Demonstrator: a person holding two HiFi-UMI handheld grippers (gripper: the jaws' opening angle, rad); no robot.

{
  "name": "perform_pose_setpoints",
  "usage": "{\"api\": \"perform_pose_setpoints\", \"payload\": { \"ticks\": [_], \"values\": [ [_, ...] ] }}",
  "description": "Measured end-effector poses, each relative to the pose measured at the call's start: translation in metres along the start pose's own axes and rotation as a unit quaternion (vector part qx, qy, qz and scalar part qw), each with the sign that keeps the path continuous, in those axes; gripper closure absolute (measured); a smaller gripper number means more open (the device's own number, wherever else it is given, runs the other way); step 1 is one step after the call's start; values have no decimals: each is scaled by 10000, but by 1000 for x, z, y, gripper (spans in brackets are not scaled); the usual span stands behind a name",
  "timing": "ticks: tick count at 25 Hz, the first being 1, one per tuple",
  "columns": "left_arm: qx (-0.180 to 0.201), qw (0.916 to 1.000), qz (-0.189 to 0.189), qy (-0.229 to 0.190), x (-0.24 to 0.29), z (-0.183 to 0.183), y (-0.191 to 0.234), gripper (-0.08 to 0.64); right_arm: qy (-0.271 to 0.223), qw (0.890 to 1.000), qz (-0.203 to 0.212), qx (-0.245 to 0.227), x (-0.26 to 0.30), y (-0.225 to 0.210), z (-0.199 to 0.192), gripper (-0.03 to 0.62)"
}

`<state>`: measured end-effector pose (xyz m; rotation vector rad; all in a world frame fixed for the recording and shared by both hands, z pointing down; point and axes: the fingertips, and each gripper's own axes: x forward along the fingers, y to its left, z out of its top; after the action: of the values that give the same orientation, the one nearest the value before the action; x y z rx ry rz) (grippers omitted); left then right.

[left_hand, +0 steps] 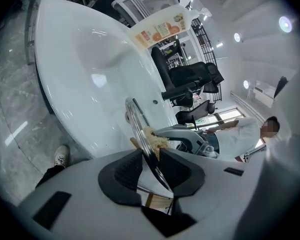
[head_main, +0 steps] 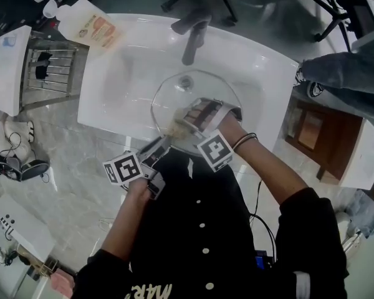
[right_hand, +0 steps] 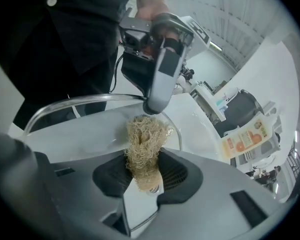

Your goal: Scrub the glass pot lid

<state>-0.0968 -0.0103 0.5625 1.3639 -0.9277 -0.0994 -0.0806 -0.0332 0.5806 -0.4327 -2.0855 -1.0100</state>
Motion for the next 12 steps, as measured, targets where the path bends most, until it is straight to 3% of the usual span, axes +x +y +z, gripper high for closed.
{"api": "perform_pose_setpoints", "payload": {
  "ticks": [5, 12],
  "values": [
    [-192, 9998, 26, -52, -1, 0, 2, 440, -78, 9999, 147, -47, -20, 19, 0, 451],
    [-269, 9995, 140, -67, 0, 1, 0, 445, -64, 9951, 926, -328, -54, 62, -12, 451]
  ]
}}
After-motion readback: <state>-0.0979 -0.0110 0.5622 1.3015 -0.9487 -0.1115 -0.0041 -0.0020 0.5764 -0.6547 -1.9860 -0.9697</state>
